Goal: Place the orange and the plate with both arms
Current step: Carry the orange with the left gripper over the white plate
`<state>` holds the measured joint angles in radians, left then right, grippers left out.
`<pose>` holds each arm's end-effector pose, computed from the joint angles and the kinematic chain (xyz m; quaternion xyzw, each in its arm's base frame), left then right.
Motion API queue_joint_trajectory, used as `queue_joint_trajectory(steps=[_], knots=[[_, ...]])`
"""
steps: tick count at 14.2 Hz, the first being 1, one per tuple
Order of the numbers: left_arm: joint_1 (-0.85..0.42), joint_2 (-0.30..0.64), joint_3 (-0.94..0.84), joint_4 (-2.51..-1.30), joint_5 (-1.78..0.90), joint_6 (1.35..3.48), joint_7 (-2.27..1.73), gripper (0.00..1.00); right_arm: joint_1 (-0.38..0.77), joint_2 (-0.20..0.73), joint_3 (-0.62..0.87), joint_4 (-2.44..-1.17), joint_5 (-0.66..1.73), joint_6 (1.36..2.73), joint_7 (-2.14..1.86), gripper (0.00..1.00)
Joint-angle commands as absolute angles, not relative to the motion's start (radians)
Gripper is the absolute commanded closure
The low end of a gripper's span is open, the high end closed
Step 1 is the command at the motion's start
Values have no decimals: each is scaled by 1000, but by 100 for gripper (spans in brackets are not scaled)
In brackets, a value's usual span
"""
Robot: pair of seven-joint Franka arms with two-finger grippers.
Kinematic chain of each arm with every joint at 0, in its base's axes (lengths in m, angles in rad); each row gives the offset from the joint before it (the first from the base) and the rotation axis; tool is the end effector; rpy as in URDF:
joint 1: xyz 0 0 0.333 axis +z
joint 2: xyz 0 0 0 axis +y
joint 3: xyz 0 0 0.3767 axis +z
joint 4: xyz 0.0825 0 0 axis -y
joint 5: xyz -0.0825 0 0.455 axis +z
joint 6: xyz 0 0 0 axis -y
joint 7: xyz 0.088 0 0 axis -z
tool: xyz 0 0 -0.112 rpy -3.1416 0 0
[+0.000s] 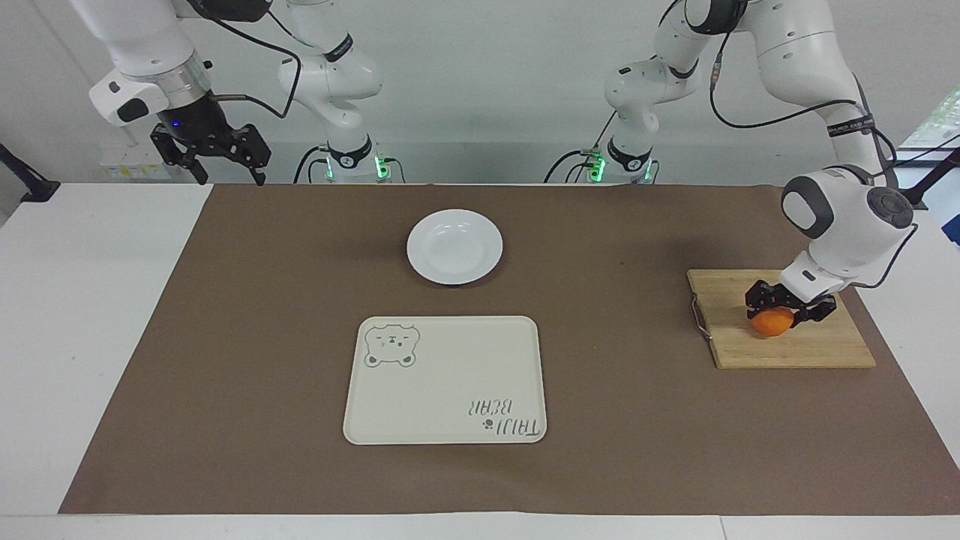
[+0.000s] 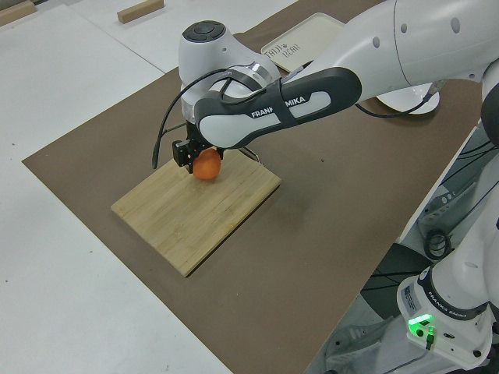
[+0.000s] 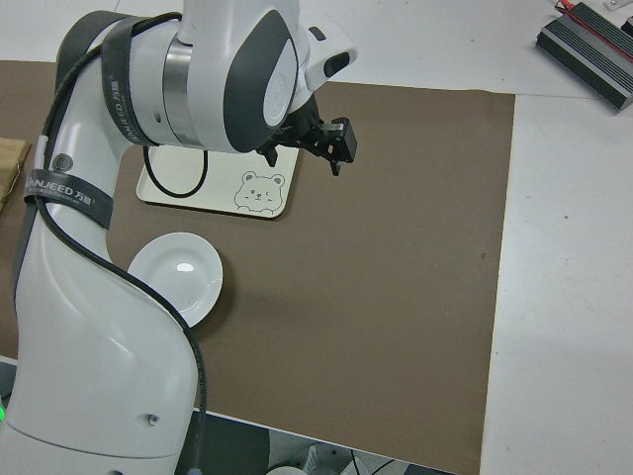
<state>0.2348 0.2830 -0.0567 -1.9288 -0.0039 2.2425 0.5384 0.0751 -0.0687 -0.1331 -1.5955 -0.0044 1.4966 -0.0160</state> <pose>0.6786 0.1240 0.3568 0.9841 -0.1767 0.0179 0.0034 0.5910 -0.0380 0.7019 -0.9997 0.0209 0.0153 0.0029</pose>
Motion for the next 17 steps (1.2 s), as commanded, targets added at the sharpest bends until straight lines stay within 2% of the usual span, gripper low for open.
queue_joint_trajectory(steps=[1,7,12,17], knots=[[146,223,-54,-1933,12,2220,532,100,71,-87,-130,-1618,-2,1513,-14,0],[-254,199,-57,-1934,11,2240,330,100,71,-87,-130,-1618,-2,1513,-14,0],[-584,206,-57,-1948,6,2276,-41,100,69,-87,-130,-1618,-2,1513,-14,0],[-788,204,-64,-1953,-69,2292,-113,100,71,-87,-130,-1618,-2,1514,-14,0]])
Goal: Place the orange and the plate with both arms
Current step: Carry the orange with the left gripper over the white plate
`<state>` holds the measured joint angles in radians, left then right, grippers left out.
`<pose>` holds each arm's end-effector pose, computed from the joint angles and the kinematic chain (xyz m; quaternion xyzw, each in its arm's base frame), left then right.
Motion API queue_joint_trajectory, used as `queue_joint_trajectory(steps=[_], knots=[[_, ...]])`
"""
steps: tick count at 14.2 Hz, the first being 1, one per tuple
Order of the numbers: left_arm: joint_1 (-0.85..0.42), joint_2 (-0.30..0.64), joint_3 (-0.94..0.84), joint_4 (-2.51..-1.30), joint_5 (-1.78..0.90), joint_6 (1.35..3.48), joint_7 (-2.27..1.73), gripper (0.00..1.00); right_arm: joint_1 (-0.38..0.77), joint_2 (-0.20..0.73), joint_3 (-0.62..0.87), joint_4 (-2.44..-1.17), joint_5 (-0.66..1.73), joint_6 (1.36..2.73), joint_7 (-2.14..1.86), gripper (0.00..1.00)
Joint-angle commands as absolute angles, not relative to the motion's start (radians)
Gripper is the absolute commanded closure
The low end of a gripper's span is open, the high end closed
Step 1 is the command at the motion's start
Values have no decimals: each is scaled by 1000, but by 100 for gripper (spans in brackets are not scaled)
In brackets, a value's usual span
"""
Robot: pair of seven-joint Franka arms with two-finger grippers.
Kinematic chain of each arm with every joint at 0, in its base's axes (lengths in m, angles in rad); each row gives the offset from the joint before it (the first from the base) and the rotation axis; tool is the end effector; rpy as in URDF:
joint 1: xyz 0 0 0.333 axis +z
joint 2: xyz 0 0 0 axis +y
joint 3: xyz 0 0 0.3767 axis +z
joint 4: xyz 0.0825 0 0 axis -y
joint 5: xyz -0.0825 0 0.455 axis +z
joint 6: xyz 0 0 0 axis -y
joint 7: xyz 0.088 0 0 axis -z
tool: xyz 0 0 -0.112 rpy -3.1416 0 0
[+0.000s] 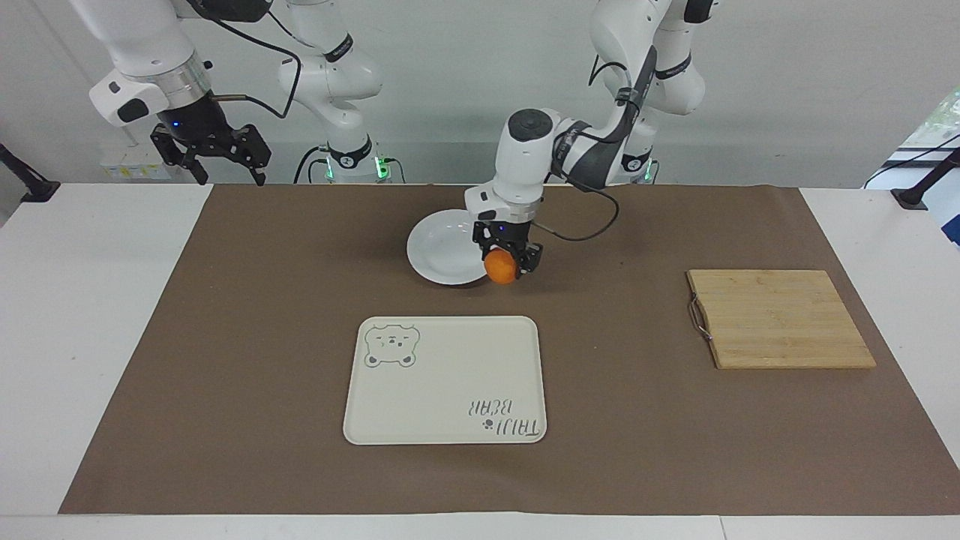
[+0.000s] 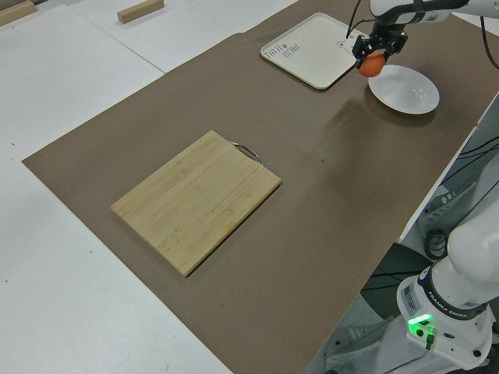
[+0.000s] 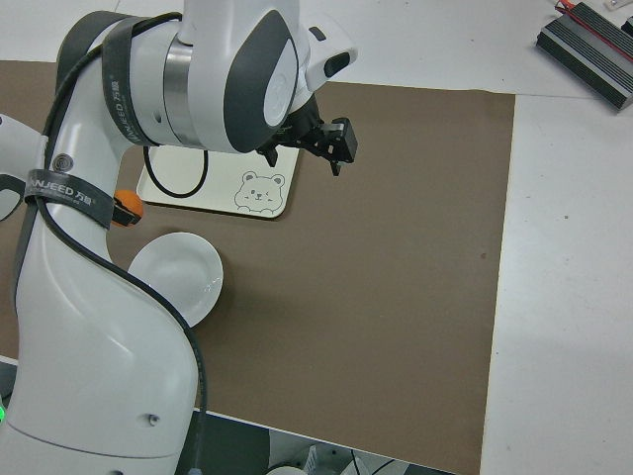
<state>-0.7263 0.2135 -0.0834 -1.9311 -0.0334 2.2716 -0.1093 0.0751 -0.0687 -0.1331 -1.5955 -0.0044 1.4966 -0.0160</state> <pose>0.4762 -0.4976 0.4065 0.9410 -0.3315 0.0473 0.0481 0.5910 -0.0380 0.7019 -0.9997 0.0209 0.0153 0.0029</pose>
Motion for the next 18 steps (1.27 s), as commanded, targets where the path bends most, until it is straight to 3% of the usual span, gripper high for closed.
queue_joint_trajectory(steps=[1,7,8,9,10,13,18], knots=[[-819,204,-64,-1976,-71,2295,-127,100,71,-87,-130,-1618,-2,1513,-14,0],[-922,296,-66,-1987,-72,2382,-278,100,71,-87,-130,-1618,-2,1513,-14,0],[-922,298,-66,-1985,-72,2387,-281,91,71,-87,-130,-1618,-2,1513,-14,0],[-920,298,-66,-1980,-80,2387,-284,39,71,-87,-130,-1618,-2,1513,-14,0],[-916,295,-66,-1976,-93,2382,-279,0,71,-87,-130,-1618,-2,1513,-14,0],[-897,217,-60,-1973,-95,2274,-279,0,71,-87,-130,-1618,-2,1514,-14,0],[-735,33,-54,-1971,-94,2024,-276,0,69,-87,-130,-1618,-2,1513,-14,0]])
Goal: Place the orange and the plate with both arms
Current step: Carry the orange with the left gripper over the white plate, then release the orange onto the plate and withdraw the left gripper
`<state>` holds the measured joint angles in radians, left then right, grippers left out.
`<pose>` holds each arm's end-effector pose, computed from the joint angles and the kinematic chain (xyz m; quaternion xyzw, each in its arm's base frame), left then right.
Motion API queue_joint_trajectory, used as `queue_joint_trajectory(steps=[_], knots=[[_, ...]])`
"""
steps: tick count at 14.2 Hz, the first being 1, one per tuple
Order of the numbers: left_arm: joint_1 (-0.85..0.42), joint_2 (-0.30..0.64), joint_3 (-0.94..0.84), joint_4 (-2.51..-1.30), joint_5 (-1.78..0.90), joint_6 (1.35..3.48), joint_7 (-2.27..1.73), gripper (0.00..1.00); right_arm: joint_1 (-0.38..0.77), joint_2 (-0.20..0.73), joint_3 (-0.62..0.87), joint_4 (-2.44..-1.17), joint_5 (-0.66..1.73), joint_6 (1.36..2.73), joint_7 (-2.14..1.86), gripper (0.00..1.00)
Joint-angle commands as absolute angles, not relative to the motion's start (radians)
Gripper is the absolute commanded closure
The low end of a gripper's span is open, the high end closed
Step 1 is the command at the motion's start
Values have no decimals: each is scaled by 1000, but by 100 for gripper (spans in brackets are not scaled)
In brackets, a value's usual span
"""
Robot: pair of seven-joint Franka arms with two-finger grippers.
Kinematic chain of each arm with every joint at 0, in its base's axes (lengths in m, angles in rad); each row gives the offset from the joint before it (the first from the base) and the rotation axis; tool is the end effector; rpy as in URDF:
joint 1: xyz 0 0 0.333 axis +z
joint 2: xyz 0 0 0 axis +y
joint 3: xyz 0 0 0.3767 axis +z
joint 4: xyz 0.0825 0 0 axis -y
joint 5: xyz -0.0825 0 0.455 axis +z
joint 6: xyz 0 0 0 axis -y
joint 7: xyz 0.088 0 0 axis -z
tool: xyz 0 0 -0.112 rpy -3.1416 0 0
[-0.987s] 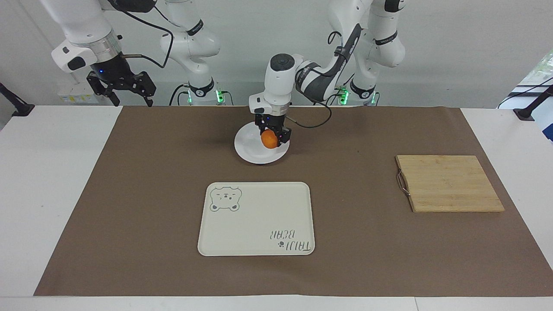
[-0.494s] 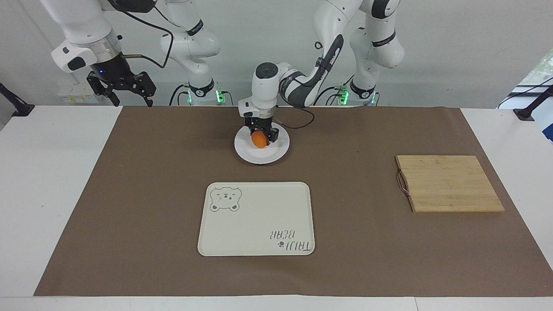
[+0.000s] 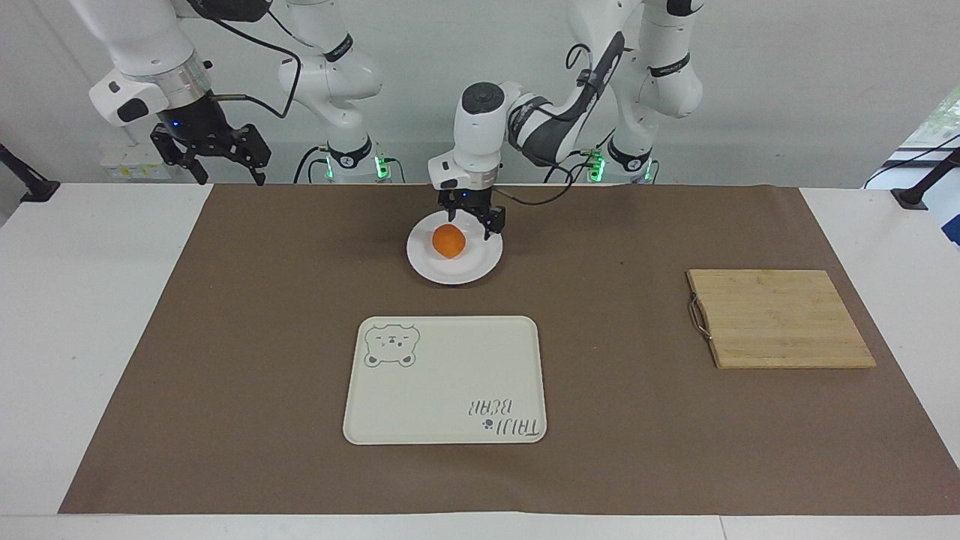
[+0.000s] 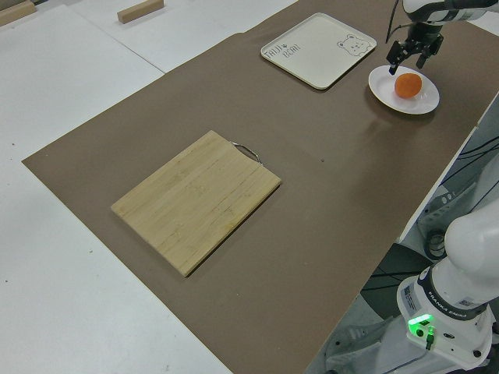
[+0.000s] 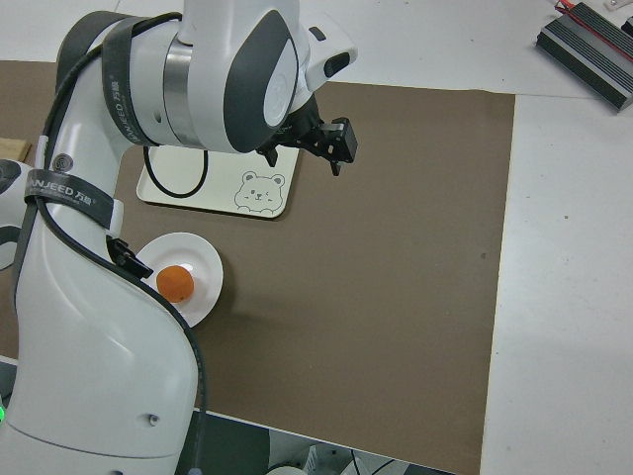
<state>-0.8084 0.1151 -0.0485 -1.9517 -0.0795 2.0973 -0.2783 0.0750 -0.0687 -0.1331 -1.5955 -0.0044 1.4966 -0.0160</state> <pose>0.4271 -0.4981 0.4447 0.9631 -0.2662 -0.0073 0.0398 0.5910 -0.0381 0.7019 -0.9997 0.0209 0.0153 0.0029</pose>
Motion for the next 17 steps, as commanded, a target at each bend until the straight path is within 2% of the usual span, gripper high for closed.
queue_joint_trajectory(steps=[1,3,8,14,17], knots=[[-673,-16,-52,-1970,-94,1984,-272,0,71,-87,-130,-1618,-2,1513,-14,0],[-504,-64,-54,-1956,-83,1913,-198,0,71,-87,-130,-1618,-2,1513,-14,0],[-223,-57,-54,-1728,-69,1701,145,0,66,-87,-132,-1618,-3,1514,-12,0],[-130,26,-51,-1424,-17,1465,170,0,63,-87,-133,-1618,-2,1511,-14,0],[-132,49,-51,-1384,-15,1439,169,0,63,-89,-132,-1618,-3,1506,-17,0]])
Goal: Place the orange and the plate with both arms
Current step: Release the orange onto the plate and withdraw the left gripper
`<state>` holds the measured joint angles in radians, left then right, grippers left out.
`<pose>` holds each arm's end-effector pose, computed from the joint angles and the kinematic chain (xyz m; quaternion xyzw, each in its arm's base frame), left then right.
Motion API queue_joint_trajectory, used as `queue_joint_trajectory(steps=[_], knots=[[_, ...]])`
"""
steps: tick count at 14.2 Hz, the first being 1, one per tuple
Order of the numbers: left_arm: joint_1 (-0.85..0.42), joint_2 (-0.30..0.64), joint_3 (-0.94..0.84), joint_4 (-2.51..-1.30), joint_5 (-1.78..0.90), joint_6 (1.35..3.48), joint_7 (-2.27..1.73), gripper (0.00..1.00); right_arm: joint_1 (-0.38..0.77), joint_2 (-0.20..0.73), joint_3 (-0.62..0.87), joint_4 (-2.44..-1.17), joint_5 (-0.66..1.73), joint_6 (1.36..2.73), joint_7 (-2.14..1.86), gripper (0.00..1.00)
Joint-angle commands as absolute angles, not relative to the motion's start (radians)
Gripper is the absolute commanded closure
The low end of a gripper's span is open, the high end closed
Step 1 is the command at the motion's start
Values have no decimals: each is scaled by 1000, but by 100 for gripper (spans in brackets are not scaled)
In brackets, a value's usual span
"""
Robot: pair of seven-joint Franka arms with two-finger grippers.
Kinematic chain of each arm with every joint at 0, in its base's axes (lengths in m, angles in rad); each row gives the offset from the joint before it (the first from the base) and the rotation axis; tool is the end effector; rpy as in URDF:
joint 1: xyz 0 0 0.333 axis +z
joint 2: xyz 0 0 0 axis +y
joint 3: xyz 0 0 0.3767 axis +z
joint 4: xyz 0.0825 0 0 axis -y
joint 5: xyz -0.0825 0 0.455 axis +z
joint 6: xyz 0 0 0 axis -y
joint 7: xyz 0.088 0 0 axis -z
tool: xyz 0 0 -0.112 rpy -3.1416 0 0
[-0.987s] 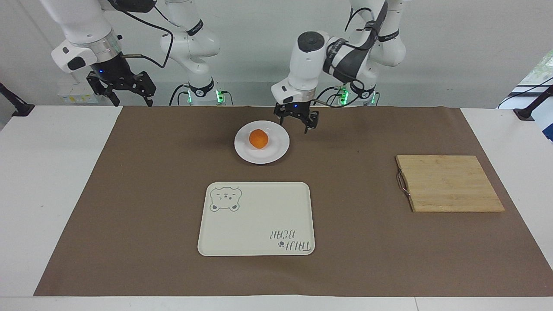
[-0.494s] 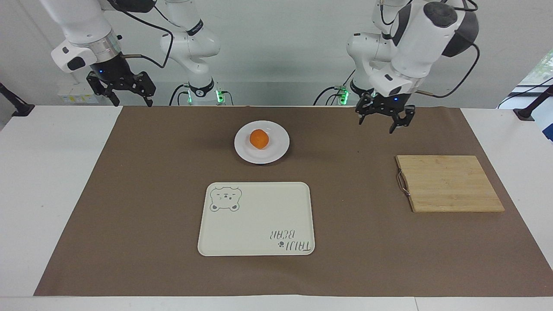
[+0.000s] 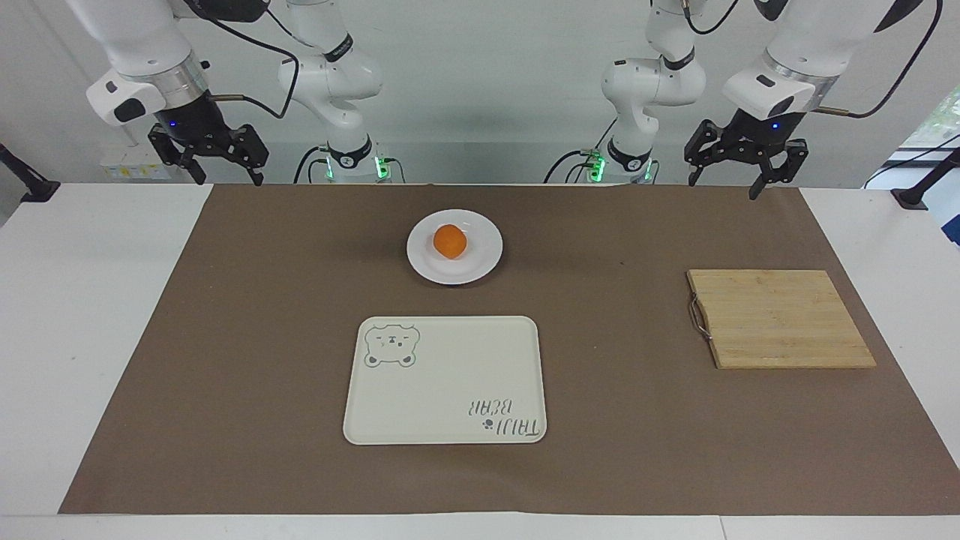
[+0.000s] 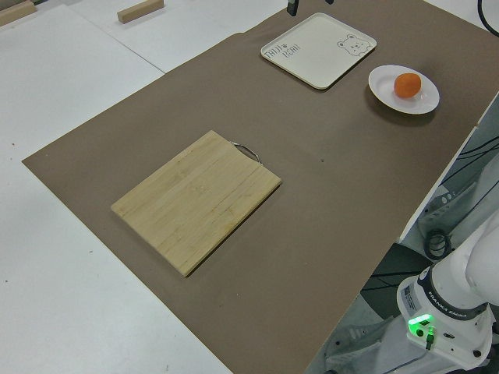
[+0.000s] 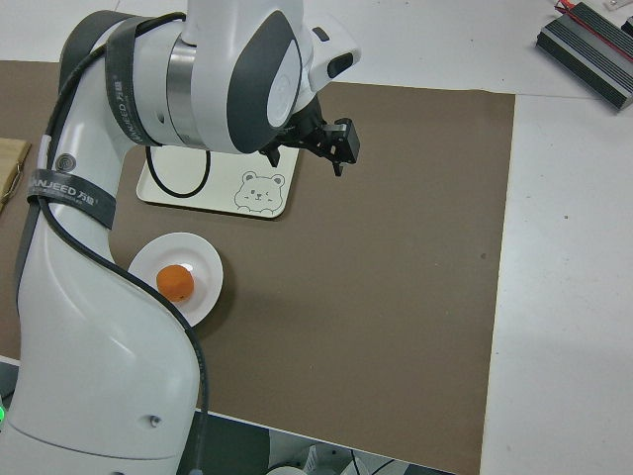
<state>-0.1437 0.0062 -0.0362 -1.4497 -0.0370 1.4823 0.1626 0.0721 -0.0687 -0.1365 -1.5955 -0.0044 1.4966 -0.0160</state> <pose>0.6075 -0.1149 0.7337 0.9848 -0.1722 0.0130 0.0186 0.5907 -0.0419 0.7019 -0.9996 0.0241 0.0153 0.0031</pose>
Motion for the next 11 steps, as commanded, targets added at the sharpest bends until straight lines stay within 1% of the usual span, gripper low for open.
queue_joint_trajectory(steps=[1,3,6,11], knots=[[-133,46,-51,-1387,-15,1440,163,0,66,-90,-130,-1618,-3,1493,-17,0],[-126,25,-51,-1419,-15,1436,152,0,64,-91,-130,-1618,-3,1488,-15,0],[-132,-35,-51,-1517,-15,1450,97,0,67,-91,-130,-1620,0,1488,-17,0],[-126,-40,-51,-1520,-15,1453,91,0,67,-94,-130,-1623,2,1489,-17,0]])
